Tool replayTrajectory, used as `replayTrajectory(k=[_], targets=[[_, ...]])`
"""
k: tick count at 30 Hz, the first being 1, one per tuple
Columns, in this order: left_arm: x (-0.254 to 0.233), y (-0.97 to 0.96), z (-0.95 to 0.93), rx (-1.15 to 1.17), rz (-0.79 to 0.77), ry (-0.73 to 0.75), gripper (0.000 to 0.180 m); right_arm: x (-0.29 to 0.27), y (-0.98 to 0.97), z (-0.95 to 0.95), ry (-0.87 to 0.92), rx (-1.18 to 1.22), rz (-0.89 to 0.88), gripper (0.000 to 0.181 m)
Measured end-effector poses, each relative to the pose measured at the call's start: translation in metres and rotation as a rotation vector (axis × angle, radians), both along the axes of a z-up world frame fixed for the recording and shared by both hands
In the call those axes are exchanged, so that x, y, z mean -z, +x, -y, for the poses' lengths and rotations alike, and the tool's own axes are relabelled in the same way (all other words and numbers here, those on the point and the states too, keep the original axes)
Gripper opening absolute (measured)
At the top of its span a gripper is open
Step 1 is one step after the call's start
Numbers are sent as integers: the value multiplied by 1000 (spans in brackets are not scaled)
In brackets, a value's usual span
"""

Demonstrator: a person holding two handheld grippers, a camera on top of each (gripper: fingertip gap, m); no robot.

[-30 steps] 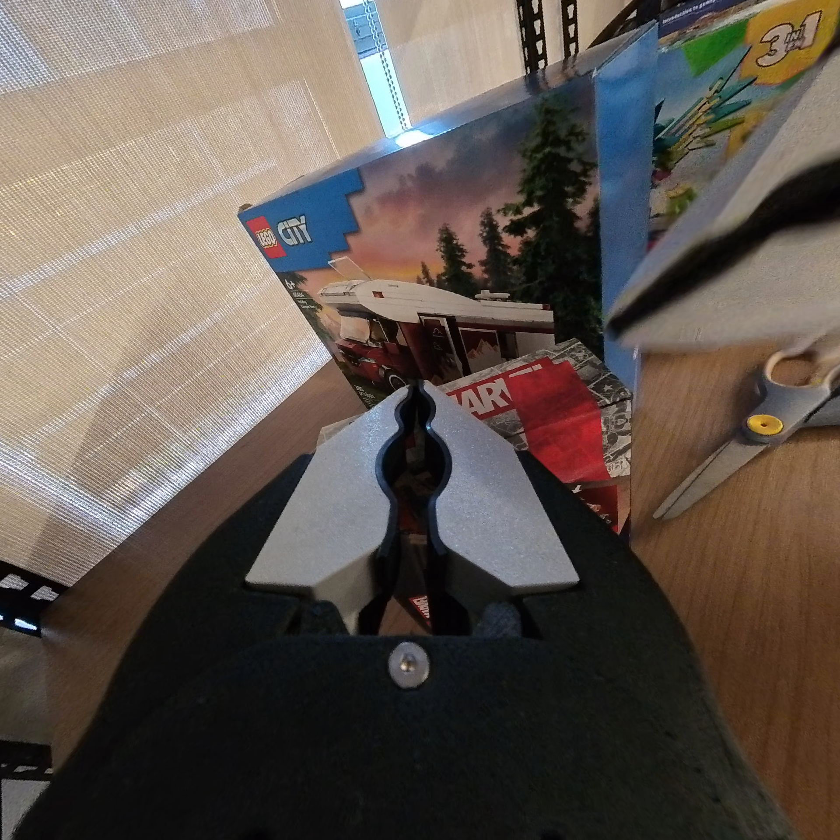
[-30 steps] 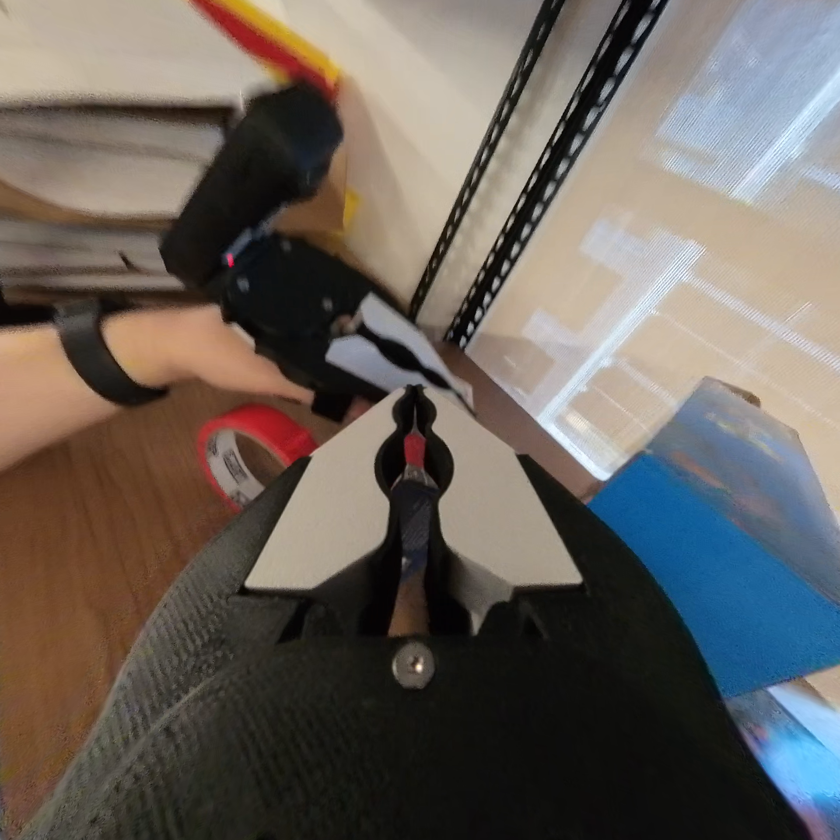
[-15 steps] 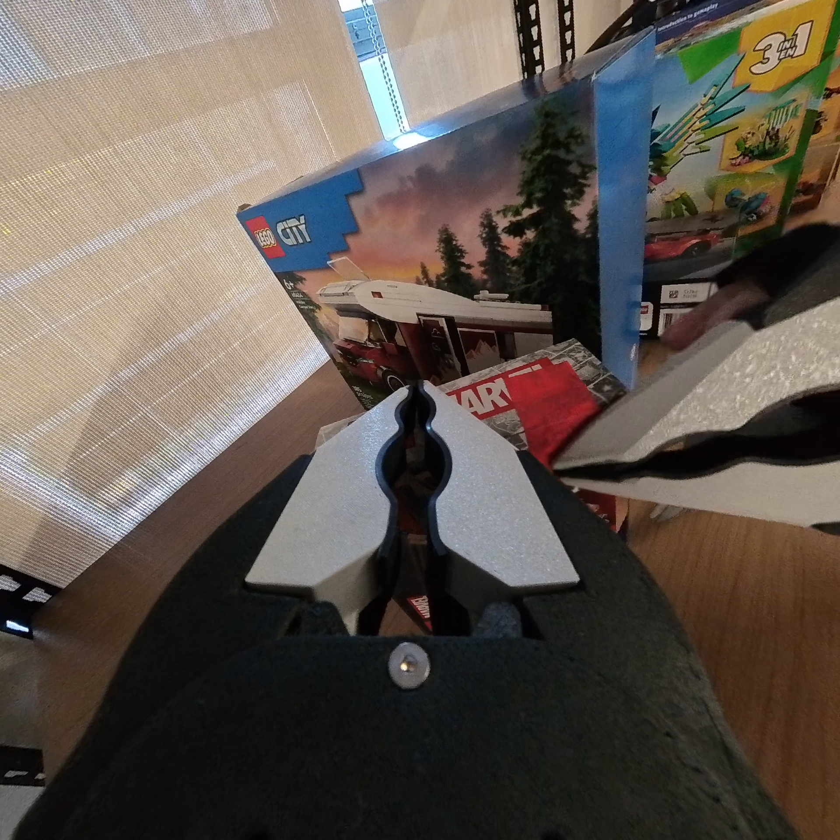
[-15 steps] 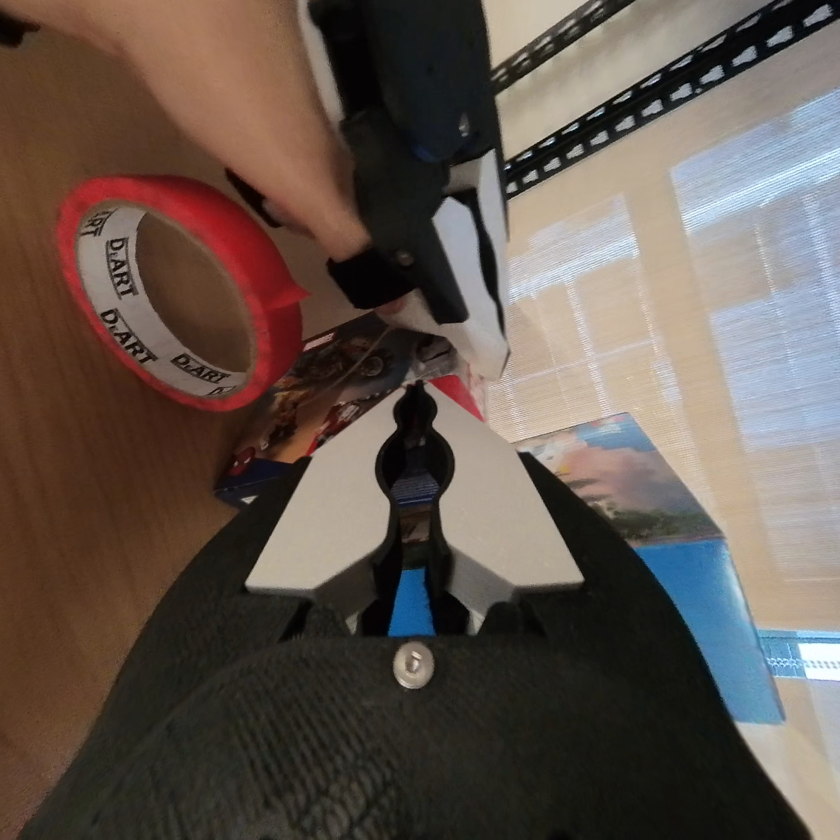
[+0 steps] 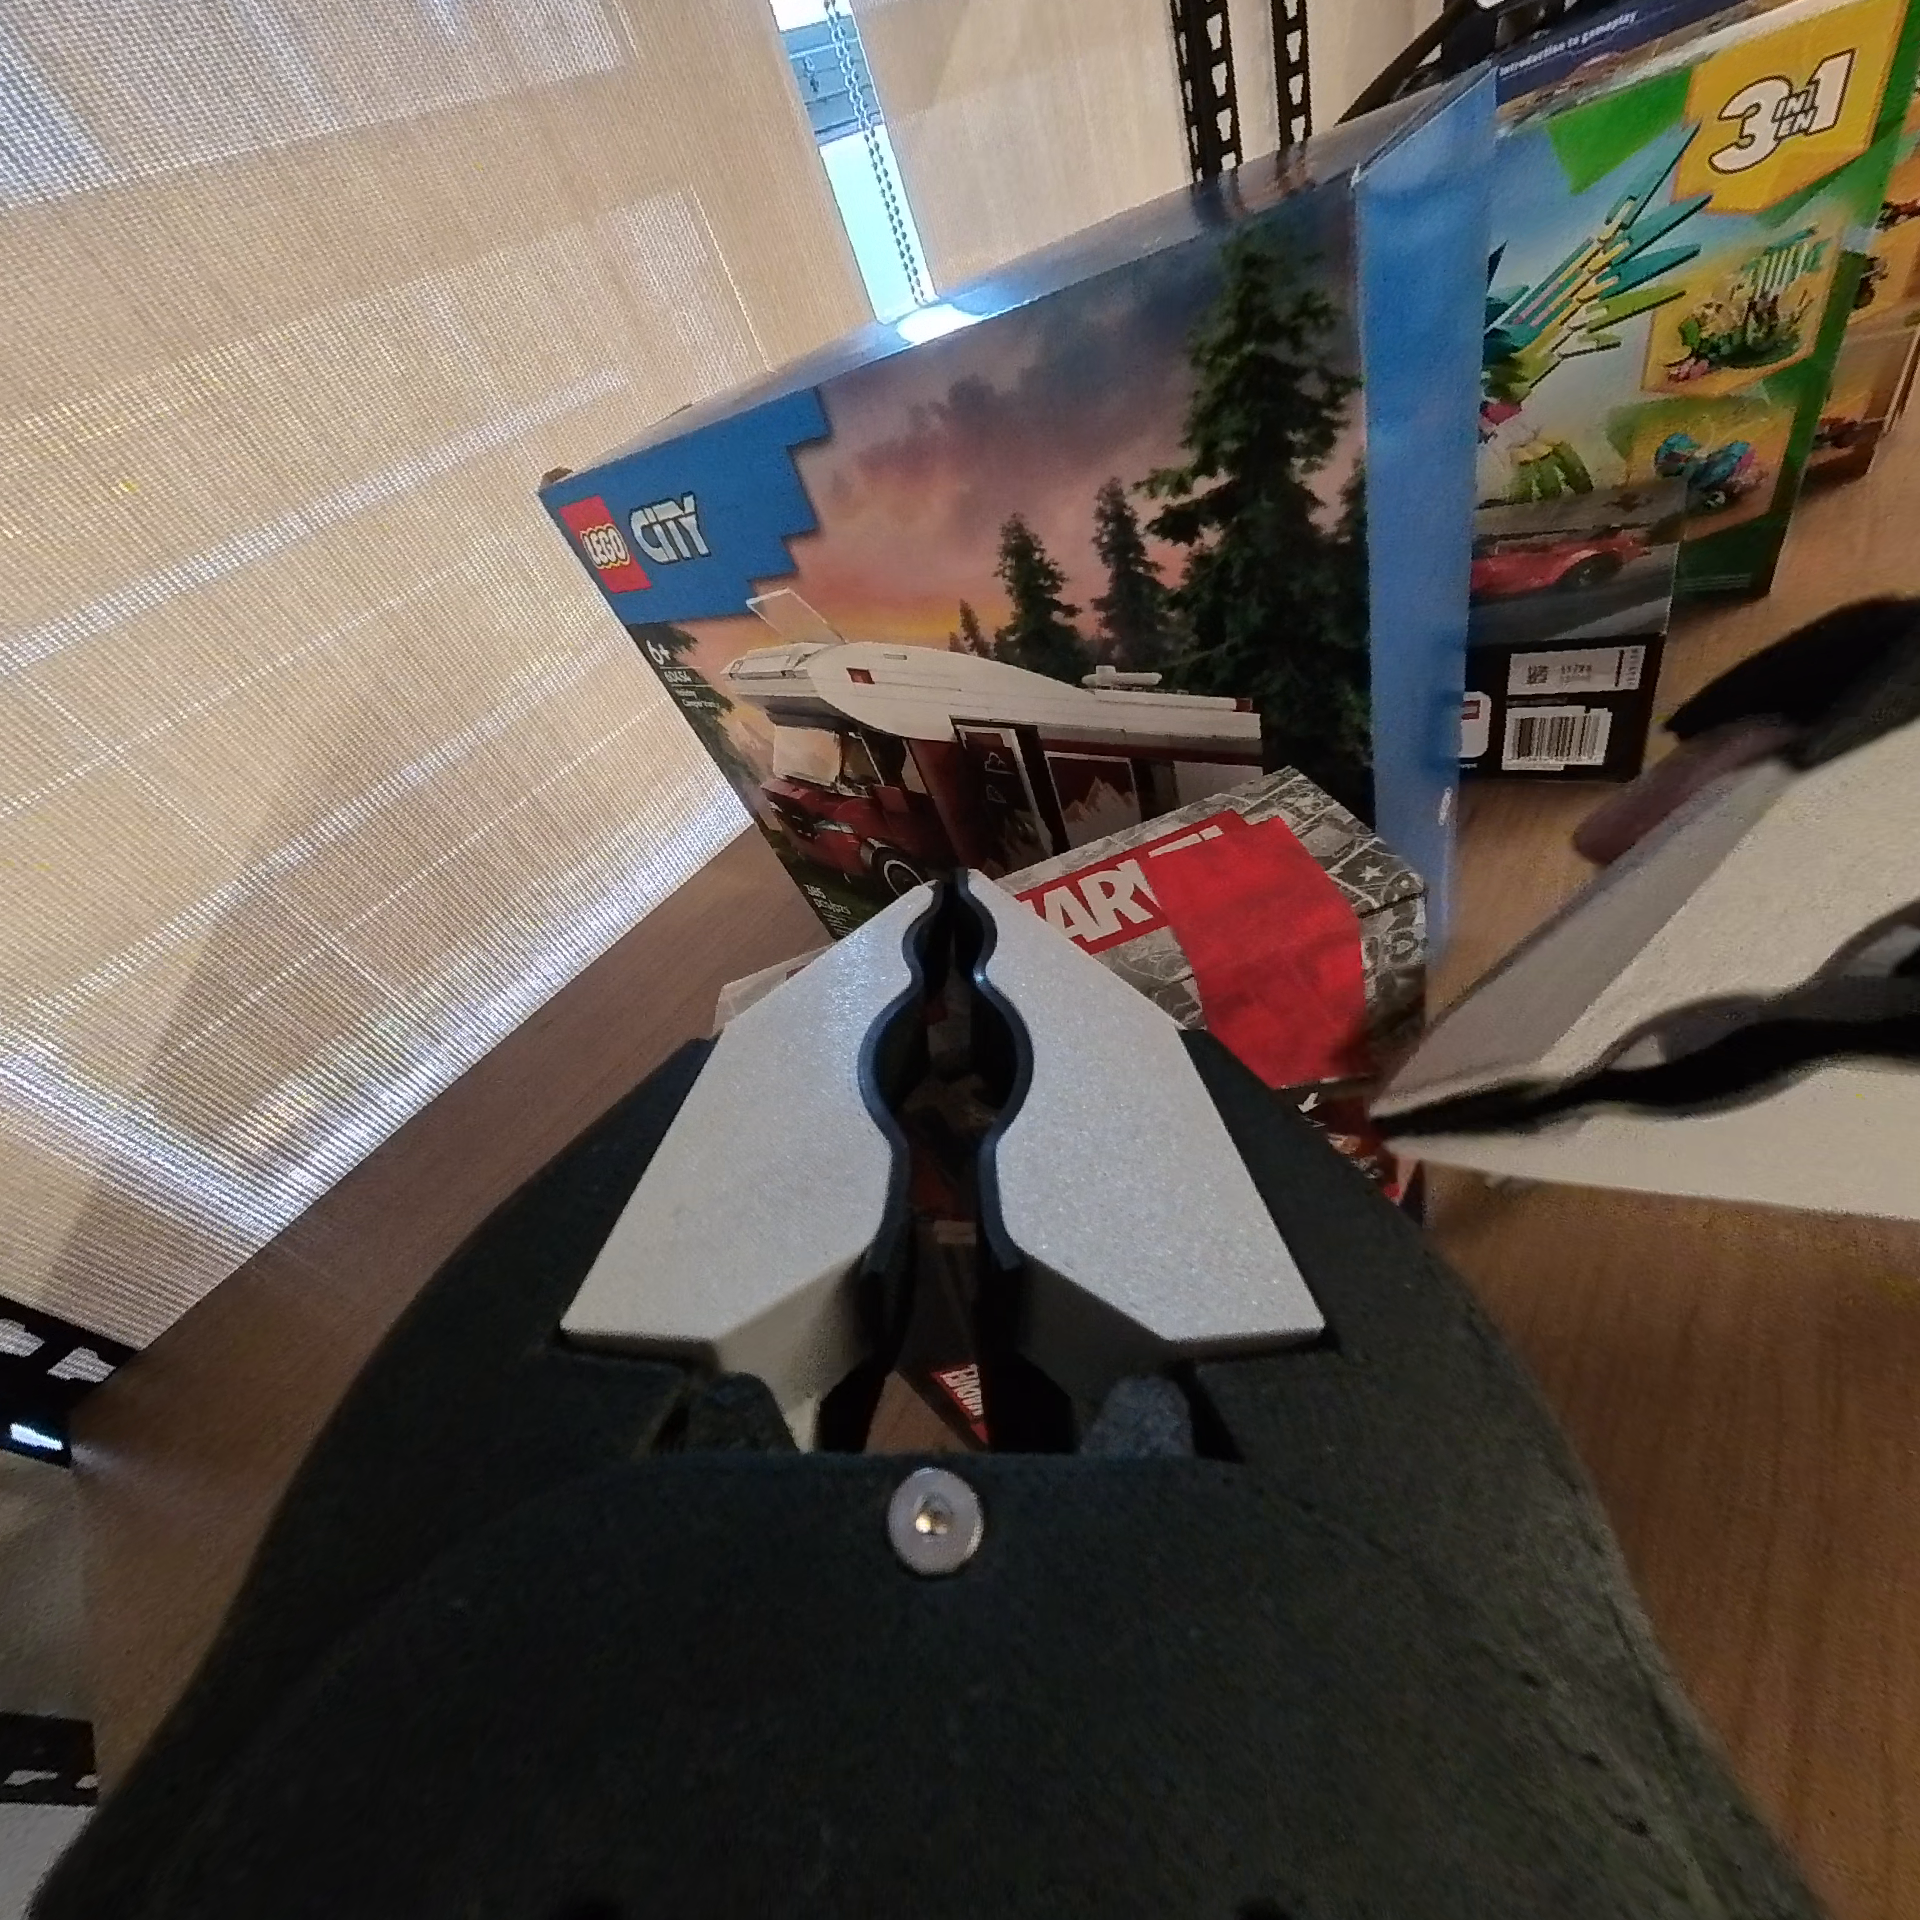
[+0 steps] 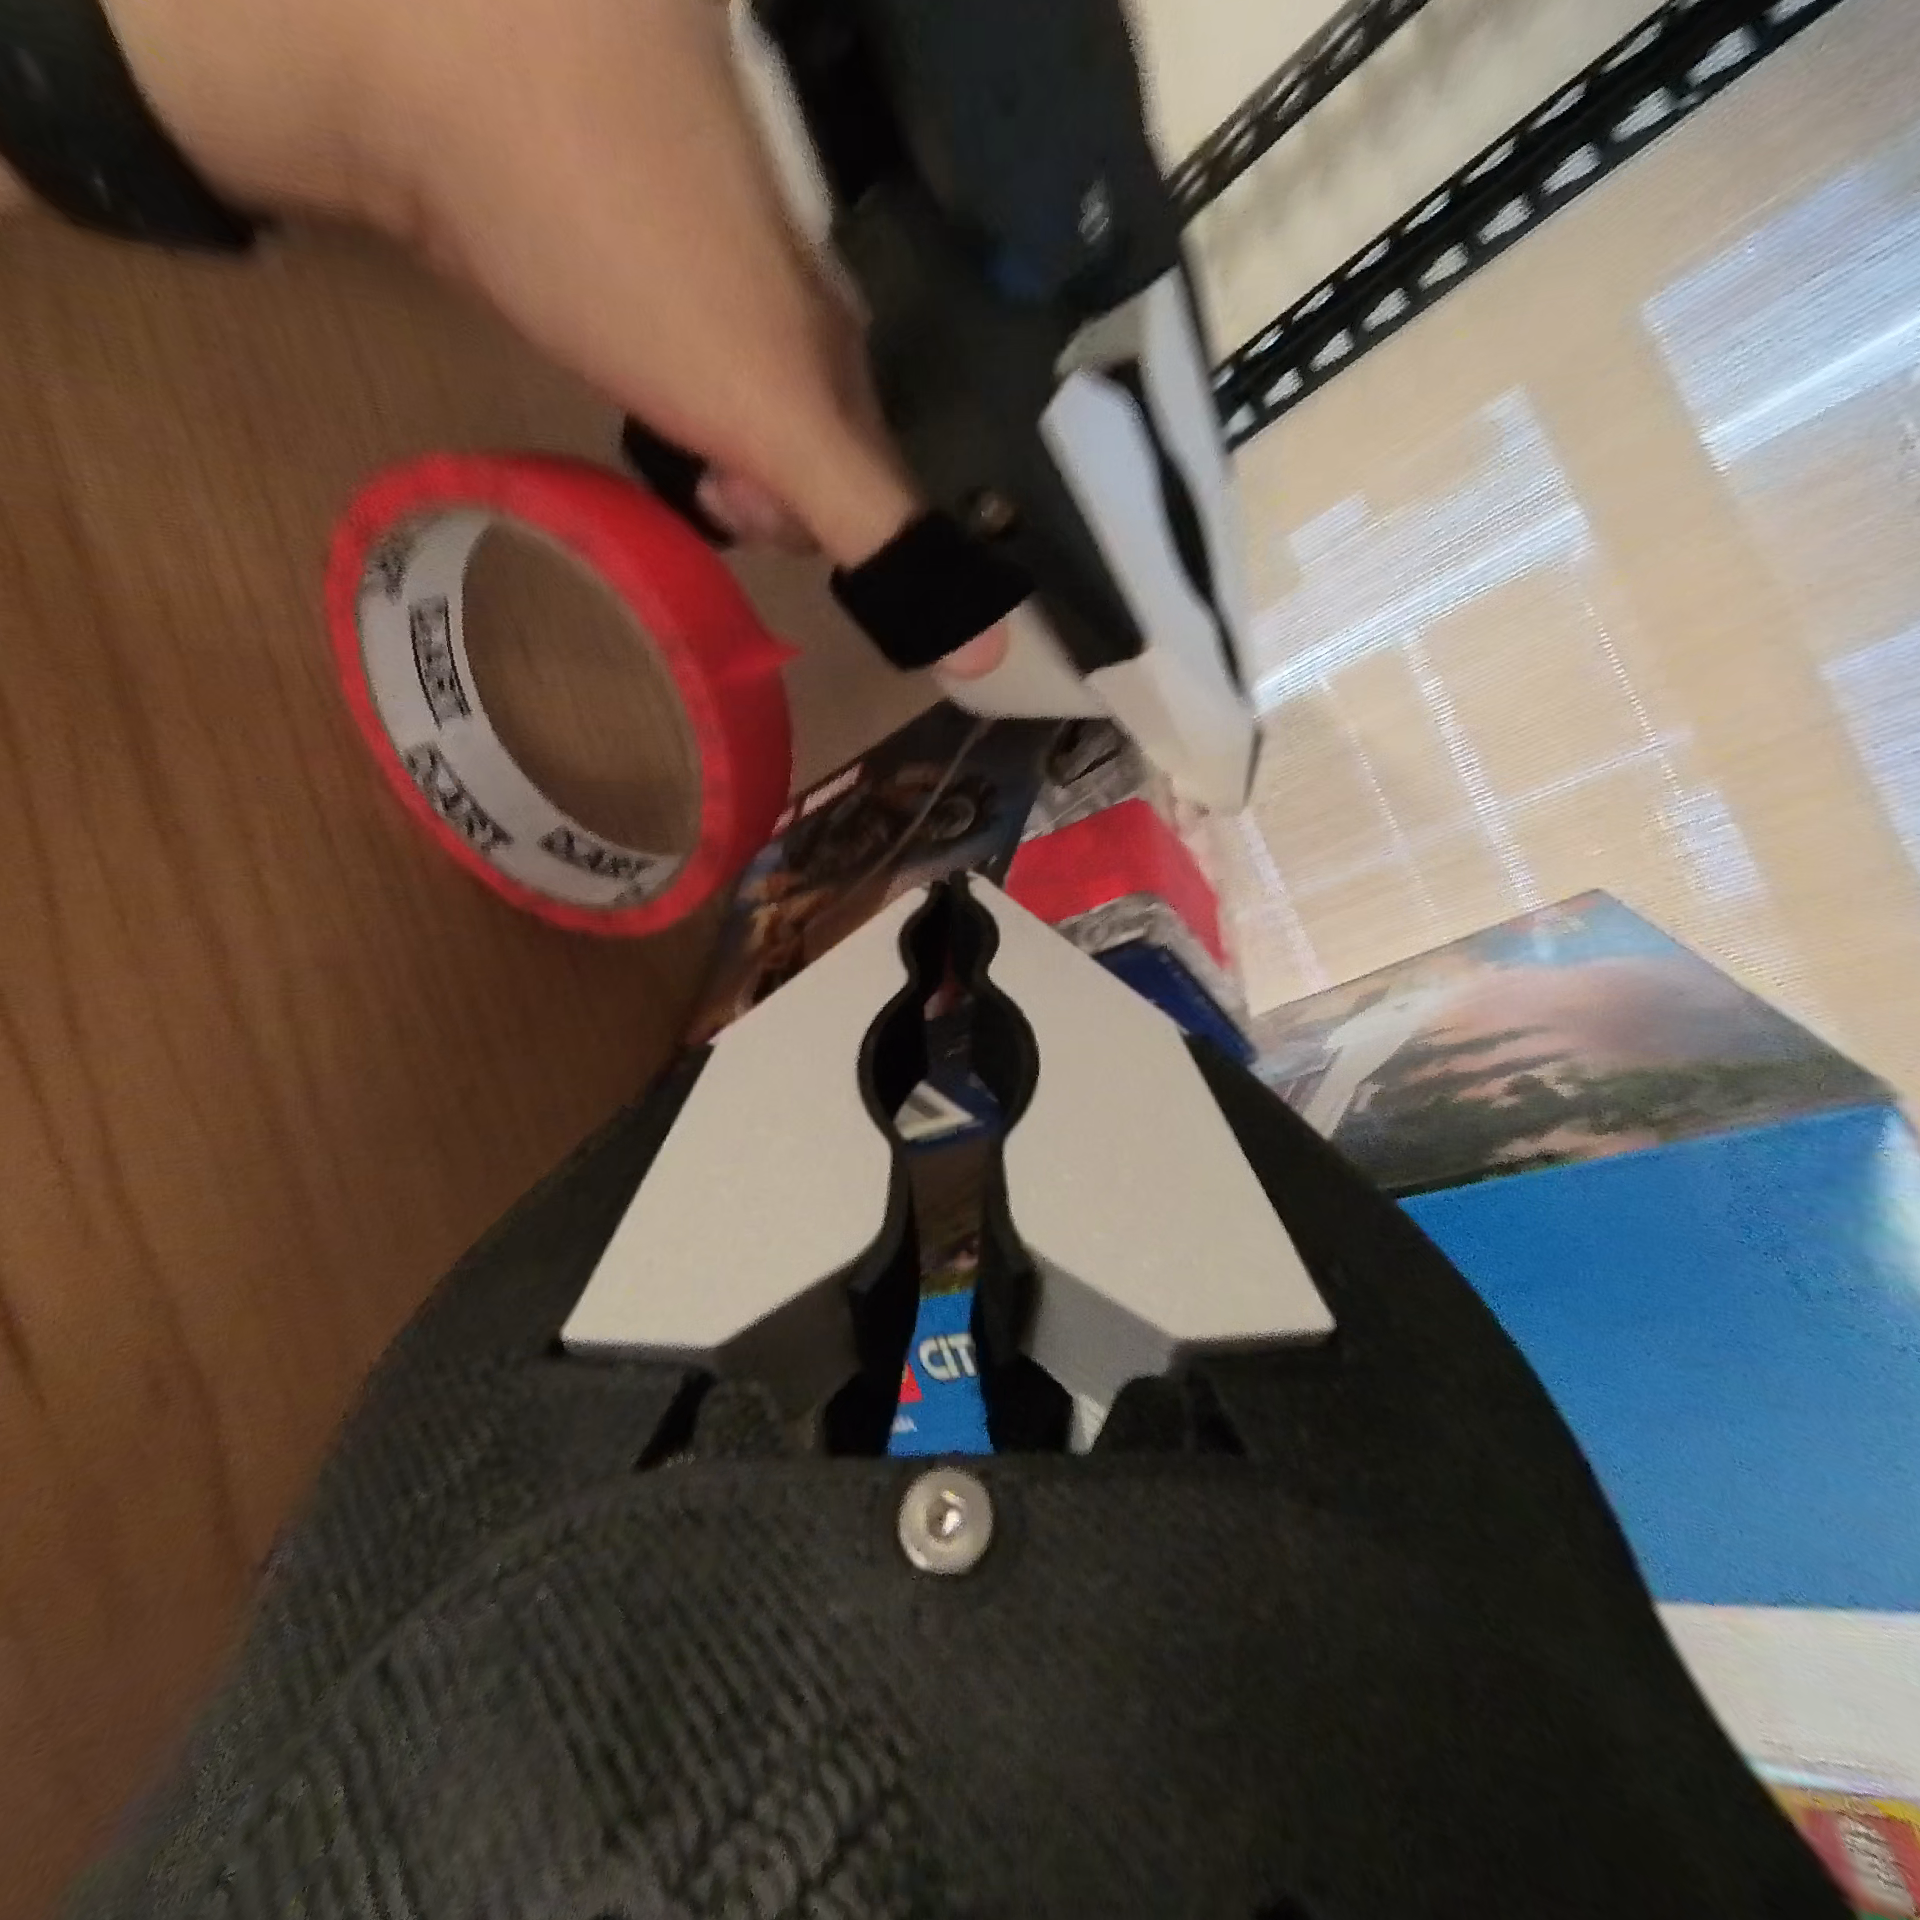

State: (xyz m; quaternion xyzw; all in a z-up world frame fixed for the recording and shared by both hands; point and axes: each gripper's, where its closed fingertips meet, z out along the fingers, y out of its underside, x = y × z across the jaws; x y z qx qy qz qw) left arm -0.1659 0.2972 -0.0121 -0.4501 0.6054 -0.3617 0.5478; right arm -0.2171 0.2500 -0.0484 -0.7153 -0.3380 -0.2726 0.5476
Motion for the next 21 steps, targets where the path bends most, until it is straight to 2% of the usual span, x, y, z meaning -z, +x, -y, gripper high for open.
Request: replayTrajectory(k=[3, 5, 8, 15, 19, 21], targets=[[0, 0, 0, 0, 0, 0, 0, -17, 3, -1, 37, 49, -131, 0], [0, 1, 0, -7, -1, 0, 0, -5, 7, -3, -54, 87, -233, 0], [0, 2, 0, -9, -3, 1, 0, 1, 6, -5, -87, 118, -379, 0], [0, 3, -1, -17, -6, 1, 0, -27, 3, -20, 6, 152, -866, 0], [0, 2, 0, -15, -5, 1, 0, -27, 7, -20, 94, 221, -813, 0], [0, 2, 0, -12, -5, -1, 0, -25, 3, -19, 76, 256, -762, 0]])
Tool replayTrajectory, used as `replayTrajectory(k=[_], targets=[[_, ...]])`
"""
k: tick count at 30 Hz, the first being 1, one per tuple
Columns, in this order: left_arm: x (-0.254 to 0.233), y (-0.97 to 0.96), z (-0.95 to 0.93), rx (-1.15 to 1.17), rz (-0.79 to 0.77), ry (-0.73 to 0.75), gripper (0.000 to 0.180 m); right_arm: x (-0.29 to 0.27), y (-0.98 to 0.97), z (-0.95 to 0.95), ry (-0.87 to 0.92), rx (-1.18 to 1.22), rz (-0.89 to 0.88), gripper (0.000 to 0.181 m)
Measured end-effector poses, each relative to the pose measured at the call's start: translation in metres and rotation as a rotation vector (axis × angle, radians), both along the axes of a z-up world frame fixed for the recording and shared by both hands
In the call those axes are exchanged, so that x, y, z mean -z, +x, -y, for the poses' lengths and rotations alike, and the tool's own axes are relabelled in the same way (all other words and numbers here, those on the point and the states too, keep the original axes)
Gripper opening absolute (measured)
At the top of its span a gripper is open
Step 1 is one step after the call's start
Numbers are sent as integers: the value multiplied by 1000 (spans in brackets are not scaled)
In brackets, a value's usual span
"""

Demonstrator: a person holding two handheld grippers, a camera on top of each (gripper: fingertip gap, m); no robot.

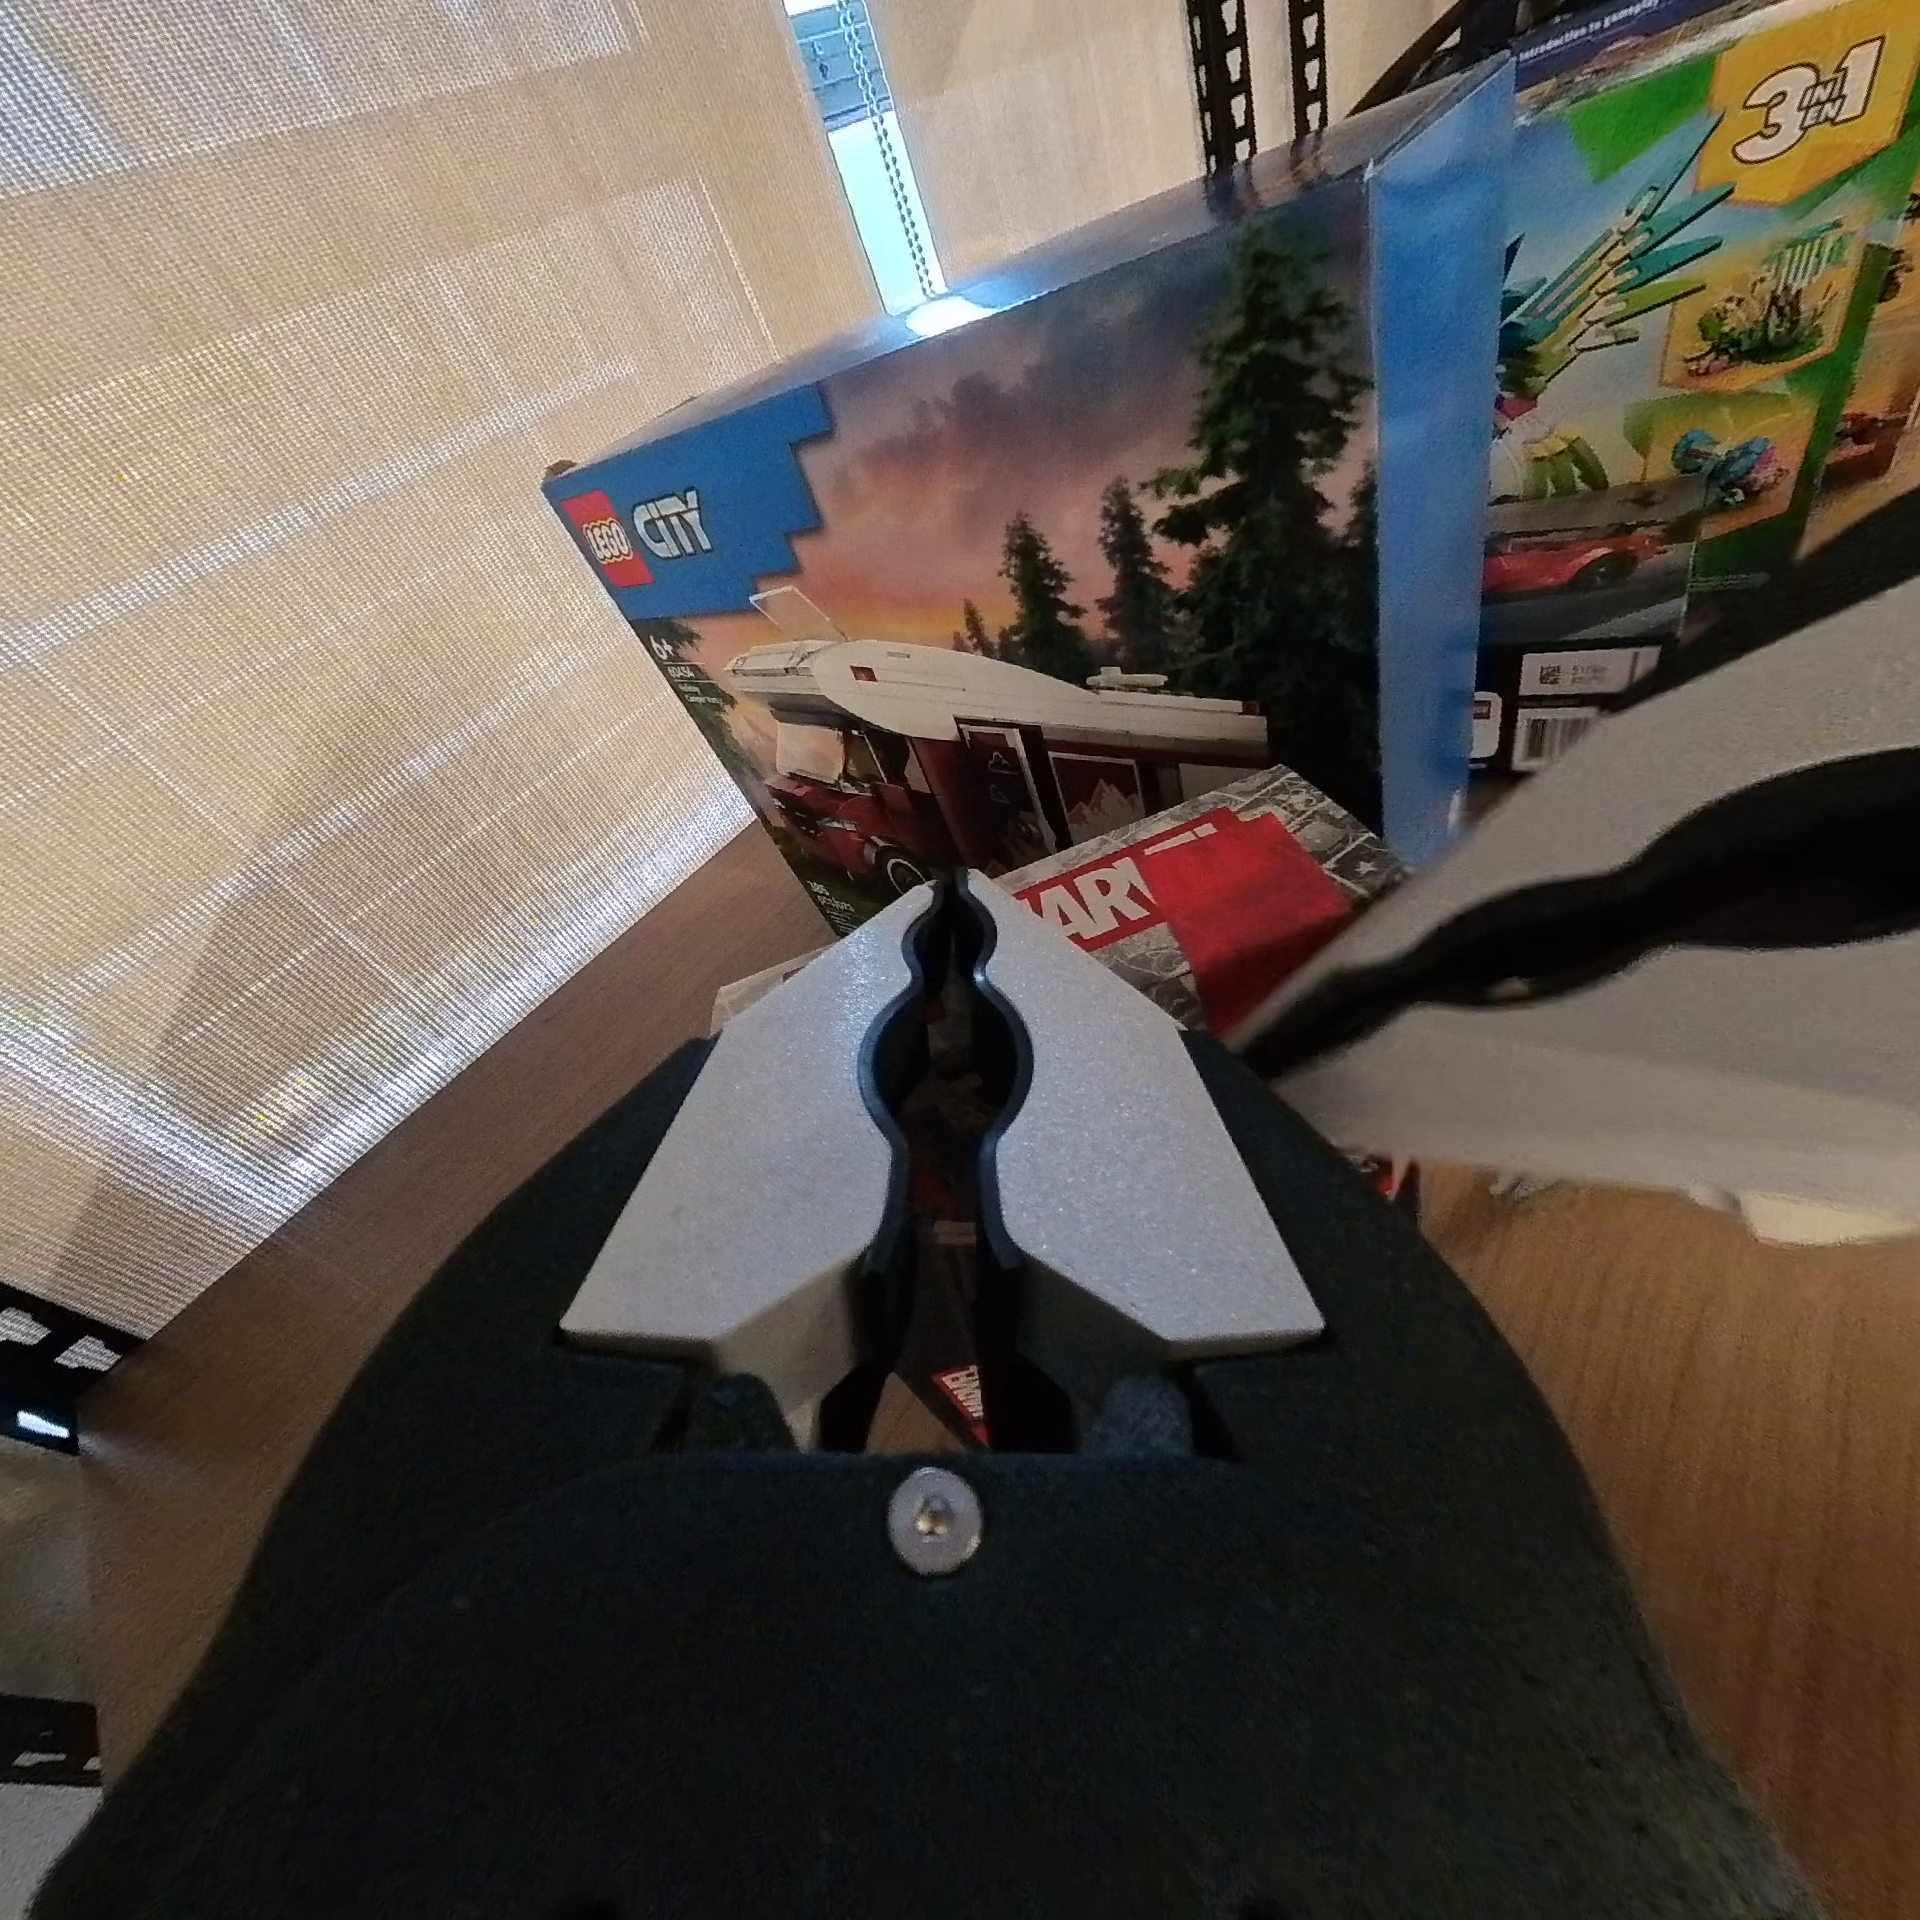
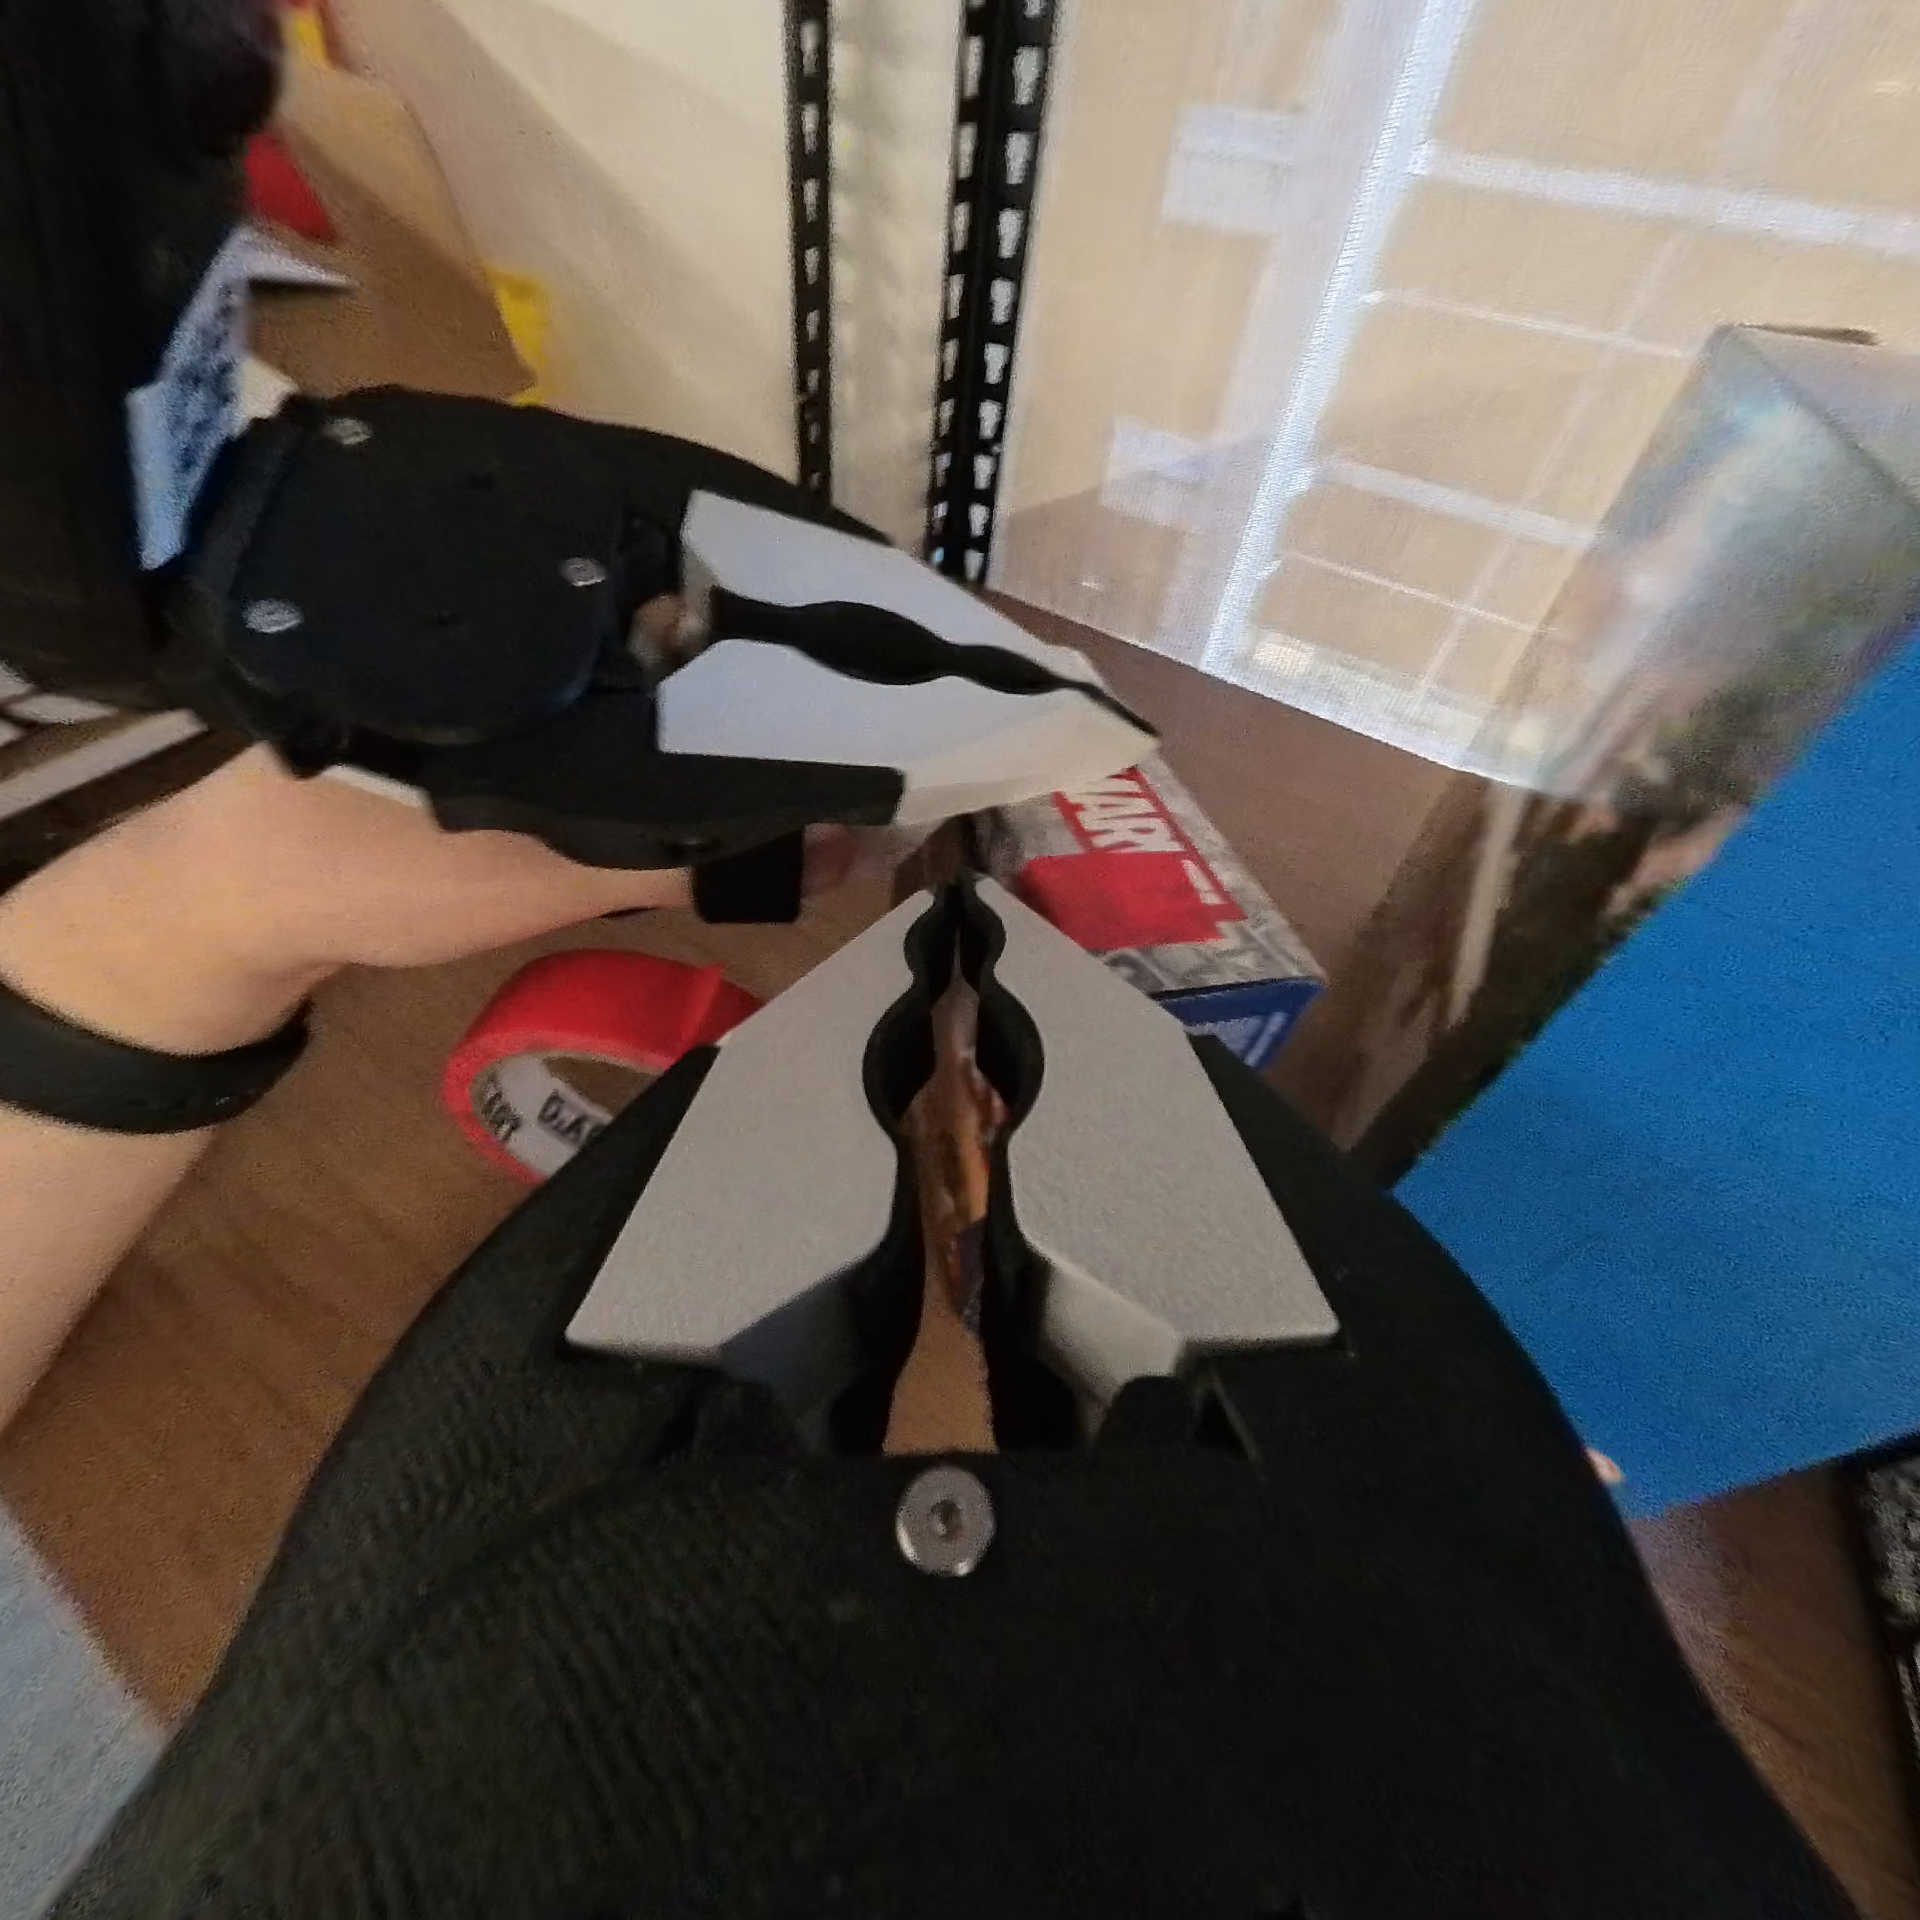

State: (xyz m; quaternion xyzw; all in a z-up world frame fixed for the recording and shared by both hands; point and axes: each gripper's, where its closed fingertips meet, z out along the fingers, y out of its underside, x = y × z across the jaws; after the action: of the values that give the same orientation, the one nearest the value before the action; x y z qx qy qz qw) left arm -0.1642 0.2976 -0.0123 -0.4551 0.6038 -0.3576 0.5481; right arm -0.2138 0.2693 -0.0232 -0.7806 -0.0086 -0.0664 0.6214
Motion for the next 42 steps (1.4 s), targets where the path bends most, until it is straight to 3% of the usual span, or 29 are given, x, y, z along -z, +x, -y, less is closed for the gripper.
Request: replayTrajectory(k=[4, 8, 13, 18, 22, 26, 28, 30, 34, 36, 39, 41, 42], targets=[[0, 0, 0, 0, -1, 1, 0, -3, -9, -2, 31, -29, 94, 0], [0, 1, 0, -5, -1, 4, 0, 40, -2, -10, -117, -43, -144, 0], [0, 2, 0, -3, -1, 3, 0, -3, 6, -7, 100, -25, -197, 0], [0, 3, 1, -8, -2, 6, 0, 27, 4, -8, -23, -50, -274, 0], [0, 2, 1, -2, -3, 5, 0, -12, 12, -4, 146, -43, -299, 0], [0, 0, 2, 1, -1, 18, 0, -13, 21, 9, 147, -41, -327, 0], [0, 0, 2, -1, -2, 19, 0, -31, 20, 22, 233, -84, -348, 0], [0, 1, 2, -4, -2, 16, 0, -34, 25, 26, 214, -67, -278, 0], [0, 1, 2, -6, -4, 15, 0, -6, 19, 11, -2, -98, 3, 0], [0, 0, 2, -4, -4, 20, 0, -15, 26, 11, 24, -37, 92, 0], [0, -1, 2, -2, -4, 25, 0, -32, 29, 9, 127, 15, 64, 0], [0, -1, 2, 0, 0, 20, 0, -8, 43, 3, -30, 82, 47, 2], [0, -1, 2, 2, 1, 15, 0, -16, 45, 3, 15, 97, 9, 0]])
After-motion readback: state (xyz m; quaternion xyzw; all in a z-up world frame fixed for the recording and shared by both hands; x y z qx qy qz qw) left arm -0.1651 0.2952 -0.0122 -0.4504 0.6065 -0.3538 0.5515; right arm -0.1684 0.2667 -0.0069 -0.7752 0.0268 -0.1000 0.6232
